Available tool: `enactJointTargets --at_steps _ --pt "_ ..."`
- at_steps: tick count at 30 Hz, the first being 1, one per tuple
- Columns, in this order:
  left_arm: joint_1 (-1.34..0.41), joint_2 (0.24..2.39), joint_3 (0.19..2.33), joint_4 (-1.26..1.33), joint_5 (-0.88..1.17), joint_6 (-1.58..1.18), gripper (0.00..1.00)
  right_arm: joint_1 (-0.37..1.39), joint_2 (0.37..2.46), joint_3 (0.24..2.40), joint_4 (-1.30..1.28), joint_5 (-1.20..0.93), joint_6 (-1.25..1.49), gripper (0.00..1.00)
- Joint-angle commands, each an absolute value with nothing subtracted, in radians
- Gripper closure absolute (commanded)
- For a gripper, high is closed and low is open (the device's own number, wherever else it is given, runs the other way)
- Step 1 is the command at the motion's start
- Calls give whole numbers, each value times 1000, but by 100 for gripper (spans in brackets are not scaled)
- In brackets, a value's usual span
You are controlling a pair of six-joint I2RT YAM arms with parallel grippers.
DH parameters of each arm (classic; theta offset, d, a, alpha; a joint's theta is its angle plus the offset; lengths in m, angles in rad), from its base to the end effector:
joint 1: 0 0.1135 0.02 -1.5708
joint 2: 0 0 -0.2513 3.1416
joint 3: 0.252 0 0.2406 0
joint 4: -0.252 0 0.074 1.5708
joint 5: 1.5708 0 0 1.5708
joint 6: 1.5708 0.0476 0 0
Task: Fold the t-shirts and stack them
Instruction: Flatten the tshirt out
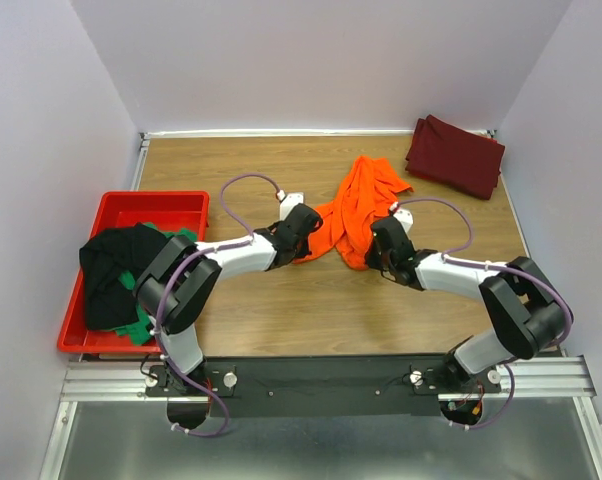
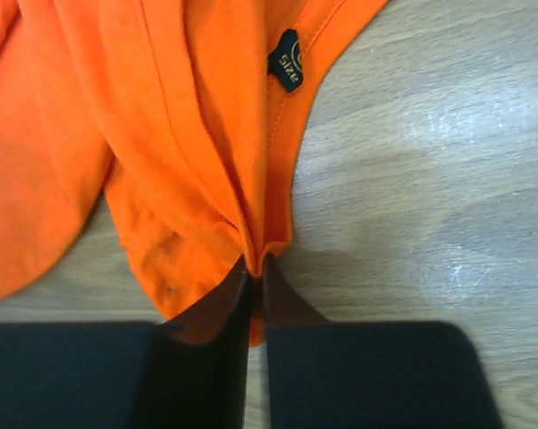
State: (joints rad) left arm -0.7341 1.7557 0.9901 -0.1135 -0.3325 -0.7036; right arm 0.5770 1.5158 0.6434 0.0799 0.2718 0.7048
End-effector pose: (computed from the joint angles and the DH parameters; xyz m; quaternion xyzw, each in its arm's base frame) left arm 0.2715 -0.2240 0.1507 -0.0419 0.9286 -0.1030 0.3541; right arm 0.2467 0.1454 0.1392 0.1098 0.9115 0.1243 0.3763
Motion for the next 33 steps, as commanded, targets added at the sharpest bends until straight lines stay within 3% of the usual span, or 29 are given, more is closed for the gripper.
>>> enactJointTargets --at_steps 1,2,10,19,28,33 --pt "-738 1711 1043 -109 -387 -683 96 583 1490 676 40 354 686 100" --pt "-736 1697 1049 -118 -396 -680 100 583 1476 692 14 400 686 100" --pt "-670 1441 1112 -247 -472 -637 100 535 1168 768 -233 567 611 100" --pt "-513 1157 1157 -327 -451 -586 100 522 965 963 -382 715 505 100" --pt "-327 1239 1146 -293 -247 -597 100 483 1014 997 -388 824 462 99" --pt "-307 1247 1180 -290 -222 -609 100 439 986 1005 -390 804 477 99"
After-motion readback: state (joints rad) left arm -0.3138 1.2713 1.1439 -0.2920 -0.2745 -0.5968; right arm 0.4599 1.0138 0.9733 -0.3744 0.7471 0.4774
